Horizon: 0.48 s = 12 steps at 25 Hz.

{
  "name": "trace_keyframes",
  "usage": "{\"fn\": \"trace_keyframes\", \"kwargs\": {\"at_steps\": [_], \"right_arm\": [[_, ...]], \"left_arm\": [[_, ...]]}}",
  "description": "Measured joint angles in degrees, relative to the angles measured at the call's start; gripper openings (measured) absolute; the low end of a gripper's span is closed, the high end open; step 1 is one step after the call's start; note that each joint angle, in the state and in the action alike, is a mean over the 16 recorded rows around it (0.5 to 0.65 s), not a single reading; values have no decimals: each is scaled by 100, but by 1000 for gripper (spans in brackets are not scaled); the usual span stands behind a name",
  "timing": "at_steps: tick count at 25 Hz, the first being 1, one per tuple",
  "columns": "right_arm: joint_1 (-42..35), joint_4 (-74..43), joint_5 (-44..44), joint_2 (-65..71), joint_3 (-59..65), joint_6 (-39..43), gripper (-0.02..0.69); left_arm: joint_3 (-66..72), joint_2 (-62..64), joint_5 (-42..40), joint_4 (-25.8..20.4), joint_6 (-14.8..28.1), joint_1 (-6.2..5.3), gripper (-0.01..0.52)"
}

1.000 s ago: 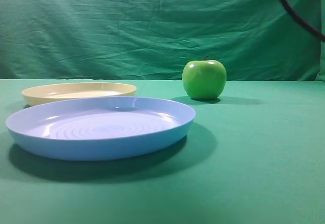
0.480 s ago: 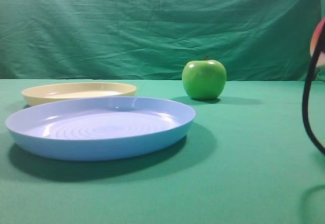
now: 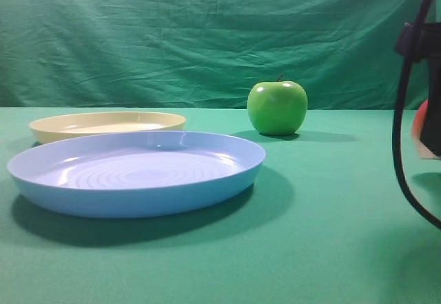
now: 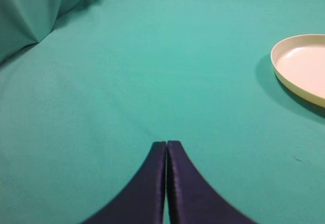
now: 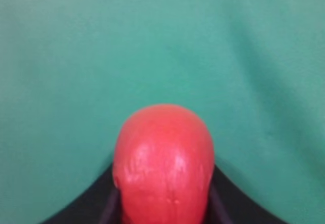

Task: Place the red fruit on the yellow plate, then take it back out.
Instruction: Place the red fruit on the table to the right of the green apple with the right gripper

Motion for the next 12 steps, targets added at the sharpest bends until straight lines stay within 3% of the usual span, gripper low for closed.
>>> {"fn": "trace_keyframes", "kwargs": {"at_steps": [3, 6, 12], "right_arm": [[-11, 0, 423, -86, -263, 12, 607], [-12, 0, 924, -285, -594, 14, 594], [-13, 10, 1941, -1083, -1253, 10, 425]], "left_arm": [[0, 0, 0, 0, 0, 0, 0], [0, 0, 0, 0, 0, 0, 0], [0, 0, 0, 0, 0, 0, 0]]}}
